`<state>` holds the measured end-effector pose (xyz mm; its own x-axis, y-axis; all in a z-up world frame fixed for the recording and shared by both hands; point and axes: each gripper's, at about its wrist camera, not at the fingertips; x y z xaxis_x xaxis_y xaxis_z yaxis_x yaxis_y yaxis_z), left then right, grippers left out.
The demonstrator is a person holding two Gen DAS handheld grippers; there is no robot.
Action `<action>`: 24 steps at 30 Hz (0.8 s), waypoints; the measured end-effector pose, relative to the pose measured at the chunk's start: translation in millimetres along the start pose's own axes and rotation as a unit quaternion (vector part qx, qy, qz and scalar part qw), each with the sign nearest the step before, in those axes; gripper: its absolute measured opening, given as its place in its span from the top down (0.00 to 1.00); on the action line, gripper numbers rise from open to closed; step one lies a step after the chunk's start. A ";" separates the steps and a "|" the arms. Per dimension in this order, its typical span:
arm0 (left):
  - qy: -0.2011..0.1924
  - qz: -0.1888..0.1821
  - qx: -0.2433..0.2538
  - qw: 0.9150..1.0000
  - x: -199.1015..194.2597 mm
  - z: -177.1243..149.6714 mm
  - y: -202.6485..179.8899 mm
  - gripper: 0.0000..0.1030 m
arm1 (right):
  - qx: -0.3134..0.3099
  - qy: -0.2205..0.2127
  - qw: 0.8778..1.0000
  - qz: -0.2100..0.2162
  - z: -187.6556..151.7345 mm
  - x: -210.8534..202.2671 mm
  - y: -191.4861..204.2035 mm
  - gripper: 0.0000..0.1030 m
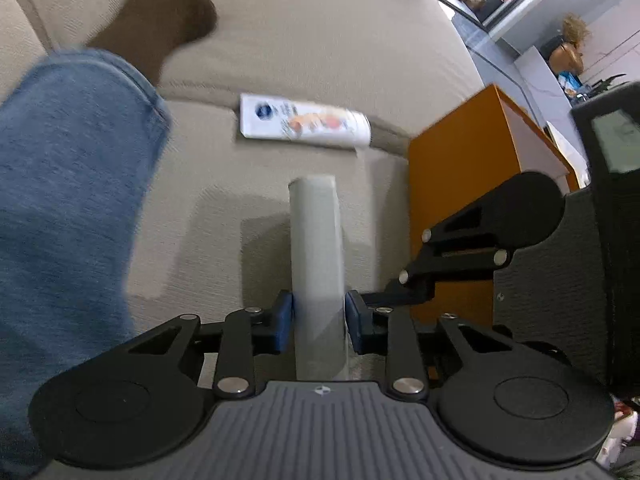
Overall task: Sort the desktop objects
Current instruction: 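Grasp the white lotion tube with the right gripper while the left holds the white box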
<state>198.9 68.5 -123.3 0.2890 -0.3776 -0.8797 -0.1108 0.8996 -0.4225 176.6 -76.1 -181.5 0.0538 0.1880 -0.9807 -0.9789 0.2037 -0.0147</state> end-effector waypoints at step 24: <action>-0.066 0.100 0.011 0.993 -16.9 46.9 16.7 0.69 | -0.001 -0.009 0.995 -0.098 32.5 -20.8 -76.0 0.71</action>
<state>236.8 100.2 -105.3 0.3849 -0.1611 -0.9088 -0.1581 0.9586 -0.2369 256.3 -64.3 -153.6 0.2480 0.1624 -0.9550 -0.9493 0.2371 -0.2062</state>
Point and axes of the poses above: each gripper's, at about its wrist camera, not at the fingertips, and x roughly the way its jaws point, y to its left, z to its top, and after that the axes turned 7 degrees about -x, right-handed
